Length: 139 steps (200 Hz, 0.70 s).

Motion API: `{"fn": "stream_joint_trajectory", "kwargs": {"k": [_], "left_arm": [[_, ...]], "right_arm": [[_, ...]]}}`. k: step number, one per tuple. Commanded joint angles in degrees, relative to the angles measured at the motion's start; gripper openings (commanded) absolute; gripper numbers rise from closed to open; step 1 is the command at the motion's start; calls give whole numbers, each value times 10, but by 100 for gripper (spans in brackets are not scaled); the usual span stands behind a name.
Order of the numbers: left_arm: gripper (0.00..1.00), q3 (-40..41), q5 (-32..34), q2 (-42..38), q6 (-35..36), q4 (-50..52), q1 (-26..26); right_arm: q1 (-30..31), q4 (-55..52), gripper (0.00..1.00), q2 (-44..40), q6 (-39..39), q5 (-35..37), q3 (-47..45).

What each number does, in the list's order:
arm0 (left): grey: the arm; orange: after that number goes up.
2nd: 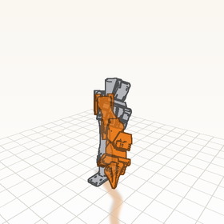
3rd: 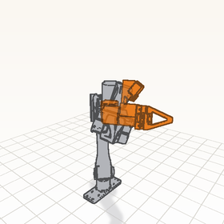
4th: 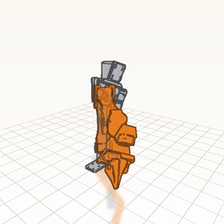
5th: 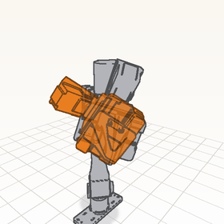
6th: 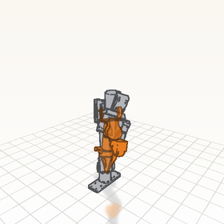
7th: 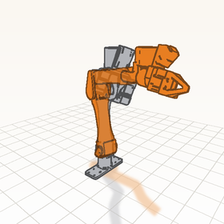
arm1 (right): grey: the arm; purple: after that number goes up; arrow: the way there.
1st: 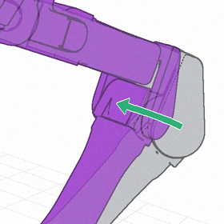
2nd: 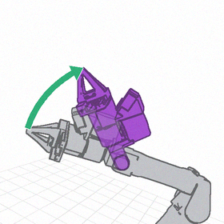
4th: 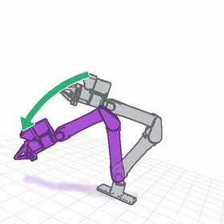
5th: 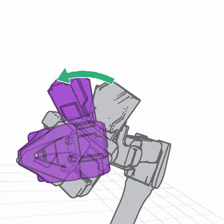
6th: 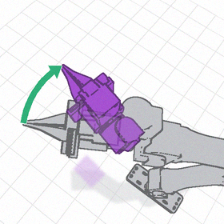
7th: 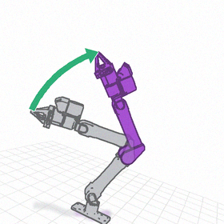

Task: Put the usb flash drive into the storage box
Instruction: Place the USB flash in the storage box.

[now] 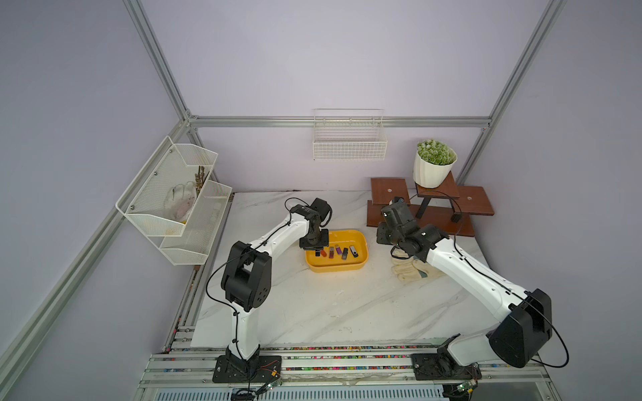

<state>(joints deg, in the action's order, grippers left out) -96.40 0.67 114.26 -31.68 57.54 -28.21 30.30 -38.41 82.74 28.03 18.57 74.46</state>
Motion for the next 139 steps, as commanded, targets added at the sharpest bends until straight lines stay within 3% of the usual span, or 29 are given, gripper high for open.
{"fn": "stream_joint_trajectory", "kwargs": {"k": [1, 139], "left_arm": [[0, -8, -4, 17, 9, -8, -2], [0, -8, 30, 73, 5, -10, -9]], "right_arm": [[-7, -6, 44, -18, 3, 8, -1], [-11, -11, 45, -39, 6, 3, -21]]}}
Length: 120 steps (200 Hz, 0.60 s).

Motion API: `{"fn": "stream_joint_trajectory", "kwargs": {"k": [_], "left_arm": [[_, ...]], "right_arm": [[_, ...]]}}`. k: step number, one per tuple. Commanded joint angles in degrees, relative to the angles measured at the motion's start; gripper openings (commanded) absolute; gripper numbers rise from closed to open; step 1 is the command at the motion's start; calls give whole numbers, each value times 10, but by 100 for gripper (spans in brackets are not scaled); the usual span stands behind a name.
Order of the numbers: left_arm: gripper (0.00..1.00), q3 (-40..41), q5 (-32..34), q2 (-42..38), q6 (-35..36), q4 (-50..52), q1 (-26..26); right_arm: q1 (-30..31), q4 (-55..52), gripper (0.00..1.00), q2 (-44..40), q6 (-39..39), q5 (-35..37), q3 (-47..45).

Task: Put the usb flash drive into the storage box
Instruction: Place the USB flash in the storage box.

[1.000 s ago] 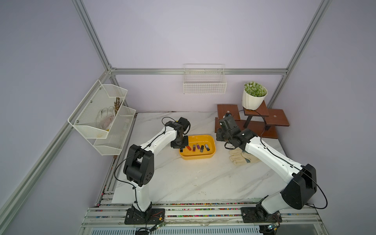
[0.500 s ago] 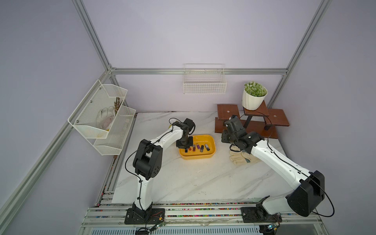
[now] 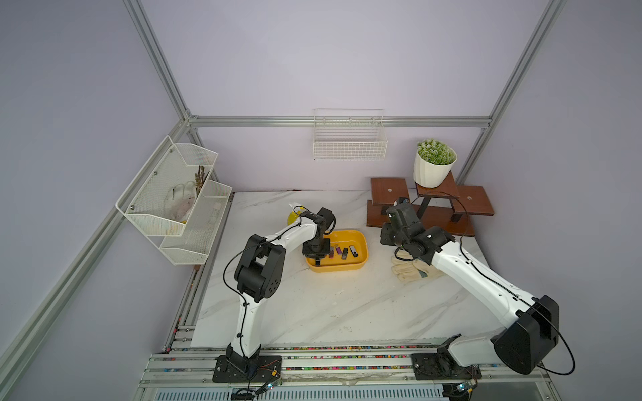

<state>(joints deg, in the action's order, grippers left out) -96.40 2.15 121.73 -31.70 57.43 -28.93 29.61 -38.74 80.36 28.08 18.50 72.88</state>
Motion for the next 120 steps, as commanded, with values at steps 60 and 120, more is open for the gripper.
{"fn": "stream_joint_trajectory", "kwargs": {"k": [60, 120], "left_arm": [[34, -12, 20, -9, 6, -13, -2], [44, -48, 17, -62, 20, 4, -2]], "right_arm": [[-5, -10, 45, -15, 3, 3, -4], [-5, -18, 46, -38, 5, 6, -4]]}}
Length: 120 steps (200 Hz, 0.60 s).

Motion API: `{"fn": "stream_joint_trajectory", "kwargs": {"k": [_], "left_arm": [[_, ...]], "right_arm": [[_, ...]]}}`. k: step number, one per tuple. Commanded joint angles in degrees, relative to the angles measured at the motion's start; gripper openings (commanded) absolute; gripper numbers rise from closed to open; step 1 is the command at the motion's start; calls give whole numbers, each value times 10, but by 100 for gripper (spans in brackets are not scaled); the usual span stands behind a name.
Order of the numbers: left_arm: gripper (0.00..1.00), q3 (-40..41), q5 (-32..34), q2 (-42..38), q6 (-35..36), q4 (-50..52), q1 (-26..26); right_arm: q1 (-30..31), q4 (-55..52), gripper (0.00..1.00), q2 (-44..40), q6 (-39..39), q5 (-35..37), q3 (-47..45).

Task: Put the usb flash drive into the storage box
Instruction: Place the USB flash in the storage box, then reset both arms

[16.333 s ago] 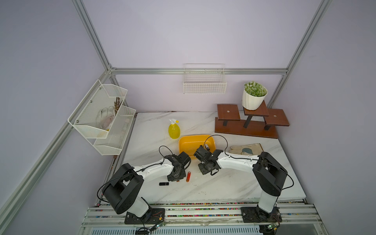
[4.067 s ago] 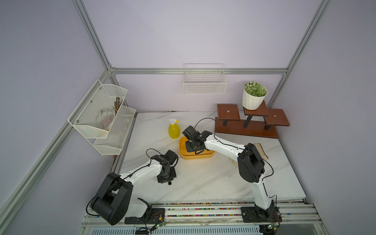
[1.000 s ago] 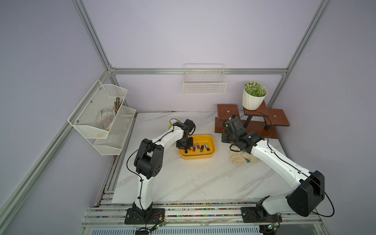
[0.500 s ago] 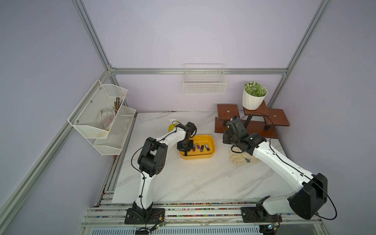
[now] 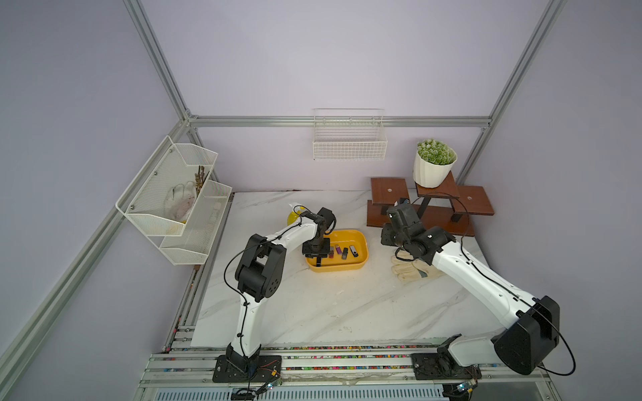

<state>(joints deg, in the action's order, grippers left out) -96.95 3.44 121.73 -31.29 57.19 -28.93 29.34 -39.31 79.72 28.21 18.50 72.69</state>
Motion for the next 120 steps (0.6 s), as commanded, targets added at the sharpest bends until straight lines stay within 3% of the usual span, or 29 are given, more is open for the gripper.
{"fn": "stream_joint_trajectory", "kwargs": {"k": [1, 26, 41, 61, 81, 96, 110, 120], "left_arm": [[44, -44, 4, -64, 16, 7, -2], [52, -123, 27, -108, 30, 42, 7], [58, -162, 54, -136, 44, 63, 21], [66, -149, 107, -196, 62, 70, 59], [78, -50, 149, -278, 82, 19, 115], [99, 59, 180, -344, 83, -46, 157], [100, 182, 224, -415, 86, -139, 184], [100, 278, 266, -476, 90, -225, 194]], "right_arm": [[-3, -12, 46, -33, 3, 7, -1], [-3, -10, 49, -49, -5, 13, -3], [-3, -5, 55, -57, -13, 15, -10], [-5, -3, 64, -65, -18, 24, -19], [-8, 5, 77, -75, -21, 38, -33], [-14, 23, 87, -82, -22, 52, -54], [-20, 33, 99, -83, -13, 72, -72], [-24, 40, 99, -84, -11, 80, -84]]}}
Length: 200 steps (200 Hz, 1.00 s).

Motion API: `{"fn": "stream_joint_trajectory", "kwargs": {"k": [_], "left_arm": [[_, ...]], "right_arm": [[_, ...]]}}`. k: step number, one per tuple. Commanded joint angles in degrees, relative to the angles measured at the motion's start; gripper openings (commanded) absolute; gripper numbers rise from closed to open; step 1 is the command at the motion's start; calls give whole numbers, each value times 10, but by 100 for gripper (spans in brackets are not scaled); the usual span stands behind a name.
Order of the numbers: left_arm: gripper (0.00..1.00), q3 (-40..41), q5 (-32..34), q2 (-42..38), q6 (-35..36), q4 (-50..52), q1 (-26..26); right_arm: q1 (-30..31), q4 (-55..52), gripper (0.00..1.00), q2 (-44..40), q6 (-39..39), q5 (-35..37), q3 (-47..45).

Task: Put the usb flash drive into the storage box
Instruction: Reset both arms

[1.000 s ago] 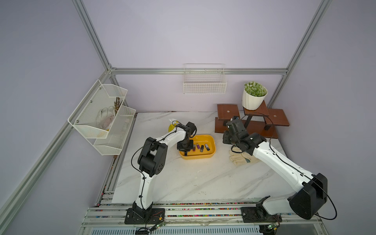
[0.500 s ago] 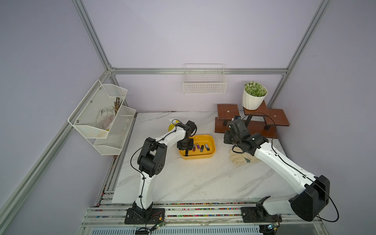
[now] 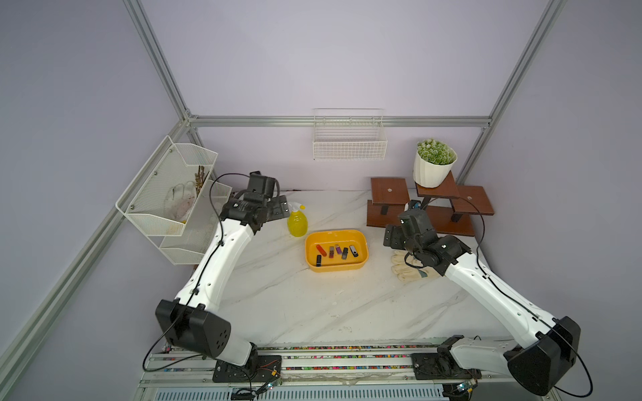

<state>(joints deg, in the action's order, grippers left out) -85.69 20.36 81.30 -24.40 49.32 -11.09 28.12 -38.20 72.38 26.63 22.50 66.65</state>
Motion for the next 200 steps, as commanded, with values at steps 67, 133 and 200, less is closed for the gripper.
{"fn": "stream_joint_trajectory", "kwargs": {"k": [67, 133, 200], "left_arm": [[100, 719, 193, -256, 205, -882, 35], [100, 681, 104, 73, 272, -1137, 39], [100, 666, 95, 60, 253, -1078, 45]], "right_arm": [[-42, 171, 100, -67, -1, 147, -163], [-48, 768, 99, -198, -233, 275, -524], [-116, 1124, 99, 86, -282, 221, -565]]}}
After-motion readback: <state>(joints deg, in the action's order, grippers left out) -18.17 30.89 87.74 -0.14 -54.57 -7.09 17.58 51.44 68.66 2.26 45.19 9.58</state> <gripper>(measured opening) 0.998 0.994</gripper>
